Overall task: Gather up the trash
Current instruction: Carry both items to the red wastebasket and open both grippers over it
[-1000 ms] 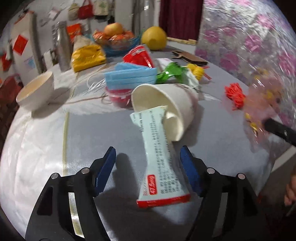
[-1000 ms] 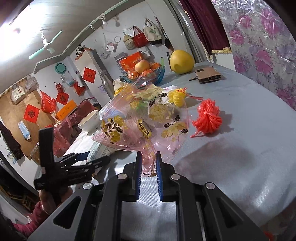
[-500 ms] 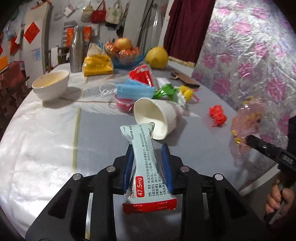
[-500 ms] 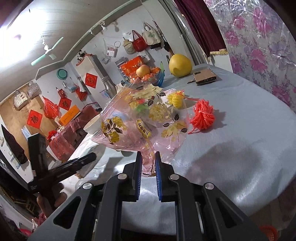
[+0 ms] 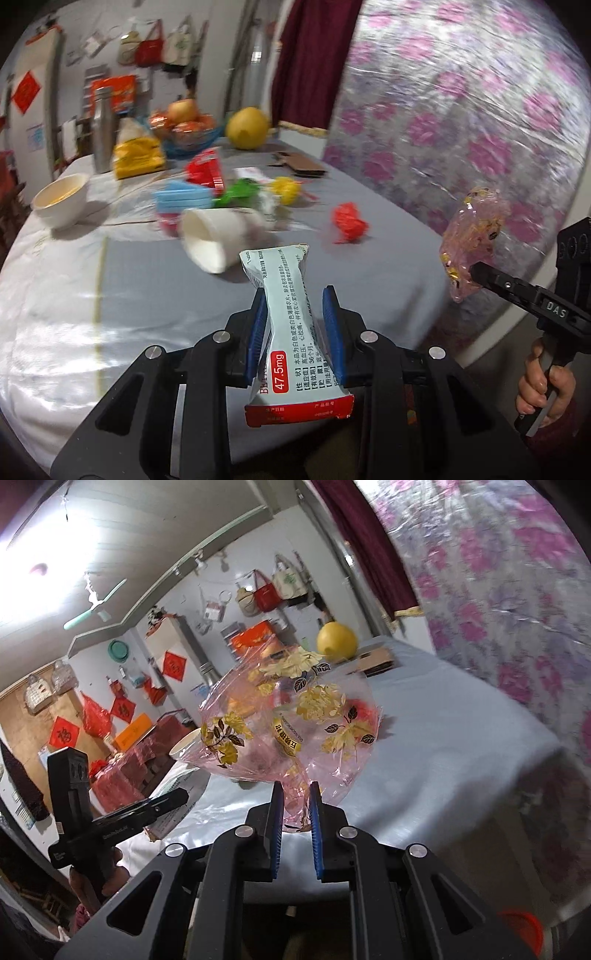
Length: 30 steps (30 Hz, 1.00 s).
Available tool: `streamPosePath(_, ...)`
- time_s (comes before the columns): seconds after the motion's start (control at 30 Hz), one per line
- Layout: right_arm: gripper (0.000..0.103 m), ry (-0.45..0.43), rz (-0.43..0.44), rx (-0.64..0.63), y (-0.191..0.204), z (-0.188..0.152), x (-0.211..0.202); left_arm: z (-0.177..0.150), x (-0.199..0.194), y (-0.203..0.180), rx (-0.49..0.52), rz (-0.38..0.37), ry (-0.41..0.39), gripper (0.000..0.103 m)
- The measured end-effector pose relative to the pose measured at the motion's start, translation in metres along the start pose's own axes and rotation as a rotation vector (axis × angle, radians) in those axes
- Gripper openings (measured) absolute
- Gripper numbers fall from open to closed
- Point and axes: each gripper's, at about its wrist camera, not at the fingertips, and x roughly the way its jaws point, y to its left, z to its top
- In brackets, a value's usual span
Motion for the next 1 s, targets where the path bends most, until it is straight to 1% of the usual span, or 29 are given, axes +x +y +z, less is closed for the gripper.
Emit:
streamPosePath(0.13,0.014,-0.011,-0.042,0.029,-0.021,-0.01,-0.027,-0.003,0.006,-0.041,0.056,-0.075,0.024,0.032)
streamPosePath(0.27,0.014,-0.013,-0.104,0.041,-0.045,-0.021,-0.056,-0.008,0.013,-0.079,0.113,-0.135,0.048,0.032)
streamPosePath(0.4,0.014,0.011,-0.157,0.058,-0.07,-0.035,-0.073,-0.014,0.023,-0.111,0.161,-0.186,0.078,0.032)
streamPosePath(0.6,0.014,0.1,-0.24,0.119,-0.113,-0.07,-0.078,-0.027,0.045,-0.157,0.239,-0.245,0.148,0.032)
streamPosePath(0.73,0.014,0.193,-0.303,0.153,-0.141,-0.103,-0.076,-0.039,0.061,-0.185,0.291,-0.283,0.2,0.032)
streamPosePath(0.83,0.014,0.27,-0.357,0.222,-0.172,-0.137,-0.077,-0.048,0.072,-0.205,0.327,-0.303,0.237,0.032)
streamPosePath(0.93,0.017,0.334,-0.369,0.304,-0.199,-0.162,-0.074,-0.057,0.083,-0.225,0.364,-0.324,0.271,0.032)
streamPosePath(1.0,0.019,0.328,-0.361,0.346,-0.209,-0.168,-0.076,-0.062,0.087,-0.236,0.388,-0.334,0.287,0.032)
